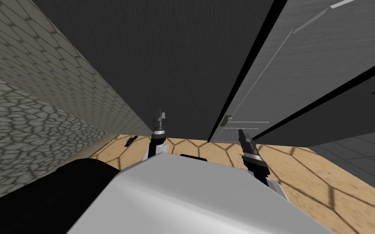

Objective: Pull the door open

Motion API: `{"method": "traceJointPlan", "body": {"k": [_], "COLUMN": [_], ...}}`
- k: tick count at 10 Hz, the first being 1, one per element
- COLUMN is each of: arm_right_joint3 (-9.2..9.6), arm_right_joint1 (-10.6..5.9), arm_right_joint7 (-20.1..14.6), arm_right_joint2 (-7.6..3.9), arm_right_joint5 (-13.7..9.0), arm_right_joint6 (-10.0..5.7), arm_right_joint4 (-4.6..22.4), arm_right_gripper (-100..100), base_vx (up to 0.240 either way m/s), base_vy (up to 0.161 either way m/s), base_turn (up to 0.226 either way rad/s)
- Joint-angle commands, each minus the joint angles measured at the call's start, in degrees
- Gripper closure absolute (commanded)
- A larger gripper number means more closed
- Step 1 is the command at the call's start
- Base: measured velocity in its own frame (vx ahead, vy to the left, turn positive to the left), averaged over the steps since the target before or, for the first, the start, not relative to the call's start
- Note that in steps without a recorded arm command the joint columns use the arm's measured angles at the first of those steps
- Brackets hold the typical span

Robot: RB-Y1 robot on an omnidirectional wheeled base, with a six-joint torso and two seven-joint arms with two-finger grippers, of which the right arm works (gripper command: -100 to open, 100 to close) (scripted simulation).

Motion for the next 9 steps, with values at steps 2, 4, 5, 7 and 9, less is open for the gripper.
{"method": "traceJointPlan", "body": {"k": [2, 4, 5, 7, 9], "arm_right_joint3": [-1.97, -3.65, -4.47, -6.85, -8.31], "arm_right_joint1": [0.46, 0.59, 0.66, 0.84, 0.95], "arm_right_joint7": [2.91, 4.91, 5.89, 8.71, 10.43], "arm_right_joint2": [0.46, 0.61, 0.71, 1.06, 1.34], "arm_right_joint5": [2.97, 5.05, 6.06, 9.0, 10.79], "arm_right_joint6": [-0.19, -0.52, -0.68, -1.15, -1.43], "arm_right_joint4": [2.09, 4.04, 5.0, 7.76, 9.44], "arm_right_gripper": [-100, -100, -100, -100, -100], "base_vx": [0.071, 0.06, 0.05, 0.073, 0.063], "base_vy": [-0.093, -0.098, -0.105, -0.103, -0.11], "base_turn": [0.193, 0.195, 0.189, 0.254, 0.216]}}
